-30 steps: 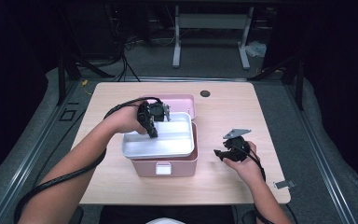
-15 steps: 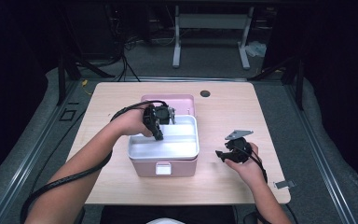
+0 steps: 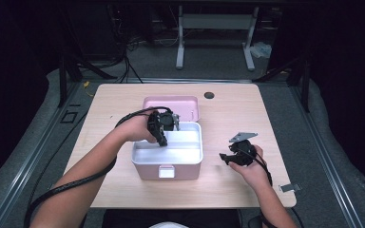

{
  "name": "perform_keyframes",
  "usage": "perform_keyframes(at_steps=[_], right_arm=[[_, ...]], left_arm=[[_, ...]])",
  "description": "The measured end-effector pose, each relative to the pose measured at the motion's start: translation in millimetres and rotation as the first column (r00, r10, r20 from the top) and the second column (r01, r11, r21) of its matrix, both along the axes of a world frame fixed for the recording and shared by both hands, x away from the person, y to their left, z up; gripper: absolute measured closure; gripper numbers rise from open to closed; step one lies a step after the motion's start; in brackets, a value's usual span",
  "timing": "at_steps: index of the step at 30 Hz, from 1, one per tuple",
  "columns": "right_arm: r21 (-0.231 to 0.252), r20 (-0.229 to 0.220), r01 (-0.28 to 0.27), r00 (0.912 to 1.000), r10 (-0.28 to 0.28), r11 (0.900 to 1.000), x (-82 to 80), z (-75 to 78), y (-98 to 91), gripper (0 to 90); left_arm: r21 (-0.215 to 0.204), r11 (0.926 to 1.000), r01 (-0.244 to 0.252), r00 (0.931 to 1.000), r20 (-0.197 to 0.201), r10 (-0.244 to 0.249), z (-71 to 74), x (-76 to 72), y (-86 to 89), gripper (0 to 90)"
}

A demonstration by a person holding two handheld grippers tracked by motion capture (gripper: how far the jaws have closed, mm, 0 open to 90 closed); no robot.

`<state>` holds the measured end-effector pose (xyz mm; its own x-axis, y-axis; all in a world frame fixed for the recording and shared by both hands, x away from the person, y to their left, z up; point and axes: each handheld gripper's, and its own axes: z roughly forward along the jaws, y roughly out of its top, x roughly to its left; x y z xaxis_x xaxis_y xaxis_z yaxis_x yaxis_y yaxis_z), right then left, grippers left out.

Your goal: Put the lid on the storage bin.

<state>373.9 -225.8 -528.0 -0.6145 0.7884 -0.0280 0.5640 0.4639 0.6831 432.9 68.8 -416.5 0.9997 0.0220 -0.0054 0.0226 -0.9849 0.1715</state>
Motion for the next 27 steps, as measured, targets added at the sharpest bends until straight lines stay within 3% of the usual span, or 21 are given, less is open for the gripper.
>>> perform_keyframes(at_steps=[9,19,27], right_arm=[[0.003,-0.003,-0.002,1.0,0.002,1.0,0.3,0.0,0.2,45.0],[0.018,-0.019,0.009,0.9998,-0.009,0.9998,5.1,1.2,3.1,44.3],[0.021,-0.021,0.005,0.9998,-0.005,0.9998,14.9,14.9,10.7,43.7]], left_arm=[[-0.017,0.9996,-0.023,0.9997,-0.011,0.023,-4.2,-0.8,2.0,88.3],[-0.008,0.9987,-0.051,0.9985,0.019,0.051,-4.2,-4.5,1.5,86.5],[-0.122,0.9885,-0.09,0.9959,0.001,0.09,-7.1,-4.8,17.1,85.5]])
